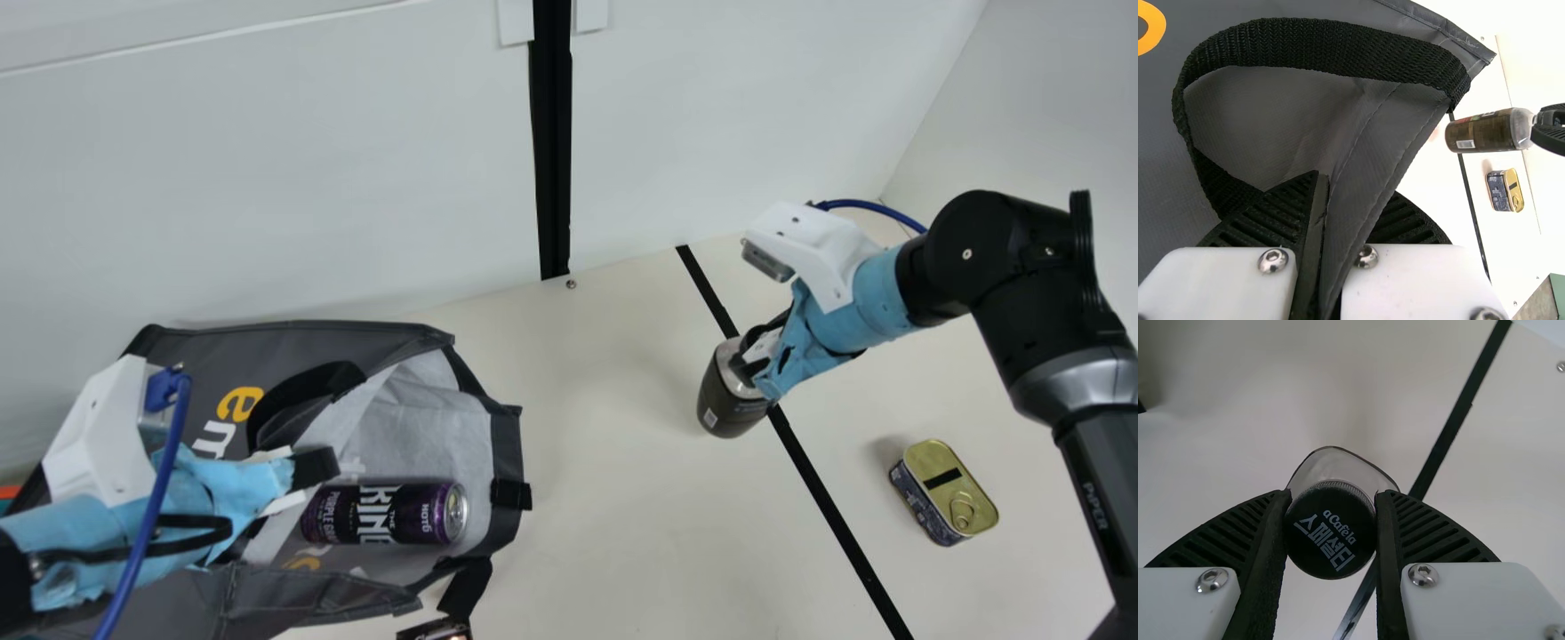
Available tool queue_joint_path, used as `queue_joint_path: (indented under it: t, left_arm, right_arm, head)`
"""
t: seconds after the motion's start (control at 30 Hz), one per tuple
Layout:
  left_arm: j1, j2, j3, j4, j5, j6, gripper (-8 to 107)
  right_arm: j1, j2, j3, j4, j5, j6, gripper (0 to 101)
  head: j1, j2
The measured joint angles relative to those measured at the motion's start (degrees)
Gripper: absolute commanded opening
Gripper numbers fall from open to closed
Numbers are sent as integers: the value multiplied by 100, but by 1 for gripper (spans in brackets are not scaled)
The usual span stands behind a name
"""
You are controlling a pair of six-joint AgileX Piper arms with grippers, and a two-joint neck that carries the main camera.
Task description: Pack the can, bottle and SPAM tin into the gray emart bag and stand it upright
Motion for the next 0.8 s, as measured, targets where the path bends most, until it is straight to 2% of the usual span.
queue_joint_path:
  t: [0.8]
  left_arm:
    - [0,0,0,0,0,0,-8]
  right_arm:
    - [453,-333,889,668,-7,-2026,0]
  head:
    - [0,9]
